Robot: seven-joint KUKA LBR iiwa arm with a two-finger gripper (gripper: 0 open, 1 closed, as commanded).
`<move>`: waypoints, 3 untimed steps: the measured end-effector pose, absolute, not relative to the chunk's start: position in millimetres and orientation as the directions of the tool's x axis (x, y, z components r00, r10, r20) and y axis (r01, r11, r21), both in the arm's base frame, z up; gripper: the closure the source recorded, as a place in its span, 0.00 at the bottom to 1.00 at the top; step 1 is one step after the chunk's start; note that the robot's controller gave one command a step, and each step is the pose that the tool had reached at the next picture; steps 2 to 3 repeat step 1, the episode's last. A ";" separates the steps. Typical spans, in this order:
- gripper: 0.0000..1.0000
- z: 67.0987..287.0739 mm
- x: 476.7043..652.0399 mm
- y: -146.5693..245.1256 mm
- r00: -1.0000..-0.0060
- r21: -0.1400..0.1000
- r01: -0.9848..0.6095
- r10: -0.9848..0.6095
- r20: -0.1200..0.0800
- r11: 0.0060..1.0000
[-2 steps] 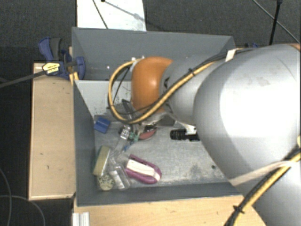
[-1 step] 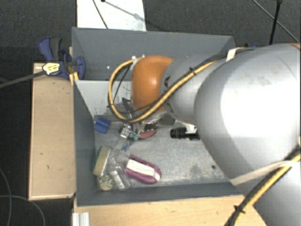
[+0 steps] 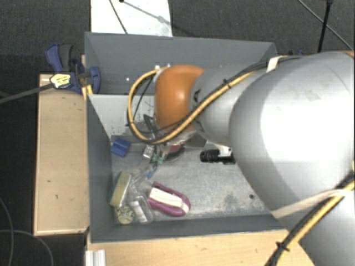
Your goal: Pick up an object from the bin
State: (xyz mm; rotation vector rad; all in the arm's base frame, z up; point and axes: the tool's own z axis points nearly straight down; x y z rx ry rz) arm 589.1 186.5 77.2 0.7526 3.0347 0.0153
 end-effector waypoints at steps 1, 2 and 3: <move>1.00 102.4 590.3 186.4 -0.886 0.003 0.464 0.464 -0.003 0.886; 1.00 102.4 590.3 186.4 -0.886 0.003 0.464 0.464 -0.003 0.886; 1.00 102.4 590.3 186.4 -0.886 0.003 0.464 0.464 -0.003 0.886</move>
Offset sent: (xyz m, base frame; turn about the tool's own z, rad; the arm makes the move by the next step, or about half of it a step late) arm 0.0000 -0.0001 0.0232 -0.0001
